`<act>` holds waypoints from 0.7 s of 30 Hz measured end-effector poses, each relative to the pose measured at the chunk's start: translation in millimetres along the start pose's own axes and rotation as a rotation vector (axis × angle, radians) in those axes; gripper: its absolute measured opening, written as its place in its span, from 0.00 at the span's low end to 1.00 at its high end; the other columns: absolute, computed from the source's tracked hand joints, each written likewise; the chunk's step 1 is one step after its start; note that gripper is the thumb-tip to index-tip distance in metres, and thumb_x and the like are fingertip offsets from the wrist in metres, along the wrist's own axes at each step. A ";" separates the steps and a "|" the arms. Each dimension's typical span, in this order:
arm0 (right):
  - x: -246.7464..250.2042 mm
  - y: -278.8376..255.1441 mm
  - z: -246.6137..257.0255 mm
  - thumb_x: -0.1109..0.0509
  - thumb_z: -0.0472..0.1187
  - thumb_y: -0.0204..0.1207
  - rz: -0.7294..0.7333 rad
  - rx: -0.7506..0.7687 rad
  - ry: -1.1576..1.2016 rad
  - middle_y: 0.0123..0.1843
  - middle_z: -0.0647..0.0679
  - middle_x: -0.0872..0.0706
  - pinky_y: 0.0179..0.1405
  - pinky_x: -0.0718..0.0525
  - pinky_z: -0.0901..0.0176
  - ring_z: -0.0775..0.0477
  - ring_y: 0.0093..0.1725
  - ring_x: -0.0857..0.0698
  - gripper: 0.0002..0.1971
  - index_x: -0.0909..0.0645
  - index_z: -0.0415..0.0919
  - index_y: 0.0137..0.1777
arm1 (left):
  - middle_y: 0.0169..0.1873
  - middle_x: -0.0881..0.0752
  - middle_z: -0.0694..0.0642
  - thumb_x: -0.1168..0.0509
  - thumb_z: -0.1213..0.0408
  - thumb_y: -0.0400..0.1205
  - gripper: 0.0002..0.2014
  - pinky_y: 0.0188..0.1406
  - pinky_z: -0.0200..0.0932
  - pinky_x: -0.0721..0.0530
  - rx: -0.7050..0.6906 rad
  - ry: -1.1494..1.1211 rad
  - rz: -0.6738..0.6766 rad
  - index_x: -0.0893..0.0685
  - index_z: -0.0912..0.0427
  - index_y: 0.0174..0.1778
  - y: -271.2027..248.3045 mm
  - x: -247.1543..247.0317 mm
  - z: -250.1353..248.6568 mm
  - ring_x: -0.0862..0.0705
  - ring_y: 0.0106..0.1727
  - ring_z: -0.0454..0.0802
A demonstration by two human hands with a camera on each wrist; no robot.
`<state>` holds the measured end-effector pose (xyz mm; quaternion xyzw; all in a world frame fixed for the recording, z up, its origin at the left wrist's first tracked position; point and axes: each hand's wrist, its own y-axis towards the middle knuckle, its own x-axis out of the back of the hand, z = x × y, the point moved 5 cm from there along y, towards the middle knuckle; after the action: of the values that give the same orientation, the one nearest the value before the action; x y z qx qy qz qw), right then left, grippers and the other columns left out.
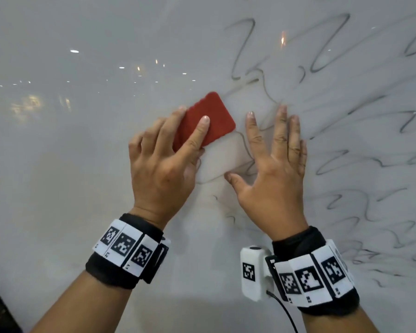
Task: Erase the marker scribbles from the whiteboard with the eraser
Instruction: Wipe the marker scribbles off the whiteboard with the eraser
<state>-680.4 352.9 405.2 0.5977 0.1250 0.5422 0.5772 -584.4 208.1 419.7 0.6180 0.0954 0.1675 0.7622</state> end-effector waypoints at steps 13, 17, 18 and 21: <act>-2.3 -1.9 -0.6 0.23 0.56 0.71 0.002 -0.018 0.001 0.89 0.45 0.62 0.84 0.61 0.43 0.43 0.87 0.63 0.51 0.53 0.59 0.88 | 0.72 0.21 0.60 0.32 0.59 0.83 0.23 0.59 0.58 0.26 0.301 -0.057 -0.028 0.21 0.48 0.76 -12.1 5.1 13.3 0.25 0.65 0.60; -3.5 -3.9 -1.0 0.23 0.56 0.72 0.002 -0.022 0.001 0.89 0.44 0.61 0.83 0.61 0.44 0.42 0.87 0.63 0.51 0.52 0.58 0.88 | 0.71 0.19 0.60 0.32 0.61 0.84 0.21 0.55 0.58 0.24 0.018 -0.020 0.044 0.19 0.48 0.75 -39.3 3.4 -13.5 0.22 0.64 0.60; -3.6 -4.7 -1.3 0.23 0.56 0.72 -0.001 -0.024 -0.001 0.89 0.44 0.61 0.84 0.61 0.44 0.42 0.87 0.62 0.51 0.52 0.58 0.88 | 0.71 0.19 0.60 0.32 0.61 0.85 0.21 0.55 0.58 0.24 0.017 -0.025 0.051 0.19 0.48 0.75 -39.3 4.0 -9.8 0.21 0.64 0.60; -3.9 -7.7 -1.7 0.23 0.56 0.71 0.004 -0.021 0.001 0.89 0.44 0.60 0.84 0.61 0.44 0.42 0.87 0.62 0.51 0.52 0.58 0.88 | 0.72 0.21 0.59 0.31 0.59 0.83 0.23 0.60 0.57 0.25 0.313 -0.061 -0.001 0.21 0.47 0.76 -27.2 7.3 15.7 0.22 0.65 0.62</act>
<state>-679.6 353.2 396.4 0.5916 0.1182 0.5451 0.5822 -568.4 191.7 397.1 0.7340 0.0973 0.1313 0.6592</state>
